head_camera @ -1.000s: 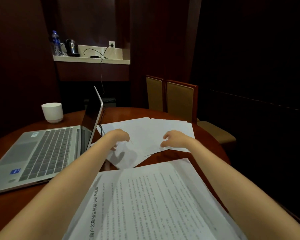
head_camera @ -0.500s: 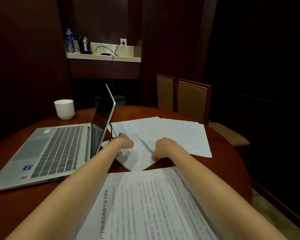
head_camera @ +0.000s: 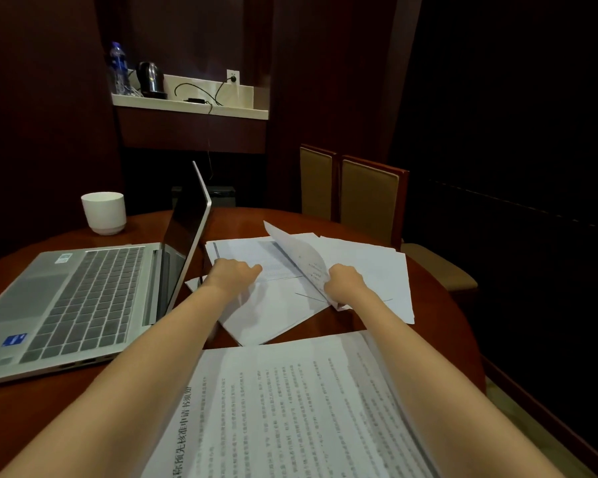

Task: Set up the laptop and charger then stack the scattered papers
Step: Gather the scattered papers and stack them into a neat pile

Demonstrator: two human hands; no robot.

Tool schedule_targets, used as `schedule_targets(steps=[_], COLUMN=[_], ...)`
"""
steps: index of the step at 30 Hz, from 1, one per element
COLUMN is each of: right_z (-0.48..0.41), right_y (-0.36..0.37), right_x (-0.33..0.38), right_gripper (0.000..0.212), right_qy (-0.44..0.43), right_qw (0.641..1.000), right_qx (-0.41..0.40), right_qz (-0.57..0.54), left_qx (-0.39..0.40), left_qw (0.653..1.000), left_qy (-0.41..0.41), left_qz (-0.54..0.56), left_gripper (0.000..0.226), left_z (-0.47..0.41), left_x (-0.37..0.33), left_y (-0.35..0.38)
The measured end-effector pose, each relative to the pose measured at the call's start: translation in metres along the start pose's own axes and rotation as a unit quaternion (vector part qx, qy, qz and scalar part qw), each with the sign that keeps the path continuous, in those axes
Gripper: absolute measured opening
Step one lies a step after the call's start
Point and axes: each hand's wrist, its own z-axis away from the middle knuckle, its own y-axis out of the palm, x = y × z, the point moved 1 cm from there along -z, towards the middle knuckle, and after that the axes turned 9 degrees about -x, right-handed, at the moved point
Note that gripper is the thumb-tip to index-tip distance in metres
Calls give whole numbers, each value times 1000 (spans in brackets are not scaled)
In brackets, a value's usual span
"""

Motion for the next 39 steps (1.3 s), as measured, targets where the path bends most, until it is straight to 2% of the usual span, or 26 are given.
schedule_targets(steps=[8,11,13,16,19,22,26,28,29,33,36,38,39], right_z=[-4,-3,0,2,2,3,9,13,16,26,31,33,32], right_y=[3,3,2,-4,-16,-29,-34,-32,-30,-16,-1,8,11], right_x=[-4,-7,-10,-14,-10,-5,-2,-2,-2,14,35,43,43], right_gripper=[39,38,35,29,26,19,15,16,15,15,32,49,50], right_qy=[8,32,57,61,39,-25,-65,-82,-94,-161,-203,-187,-174], right_qw=[1000,998,991,976,955,943,936,938,940,944,953,955,954], right_qx=[1,-26,-65,-159,-229,-249,-264,-265,-260,-216,-102,11,32], right_qz=[-15,-51,-99,-136,-186,-218,-224,-210,-200,-190,-203,-229,-241], left_qx=[6,-12,-44,-66,-86,-69,18,0,-25,-96,-26,22,35], left_qw=[999,995,982,930,875,781,677,634,623,621,664,694,705], left_qy=[-42,-67,-79,-97,-98,-106,-99,-159,-203,-349,-379,-379,-376], left_qz=[21,79,167,349,465,612,729,757,755,696,645,612,600], left_gripper=[29,27,27,32,32,21,16,17,19,23,30,40,48], left_z=[-6,-3,0,1,-2,-4,-7,-10,-11,-9,-4,0,1], left_x=[-4,0,2,-2,-18,-39,-50,-43,-37,-9,1,2,2], left_y=[18,17,11,-6,-22,-40,-55,-55,-52,-24,-10,-5,1])
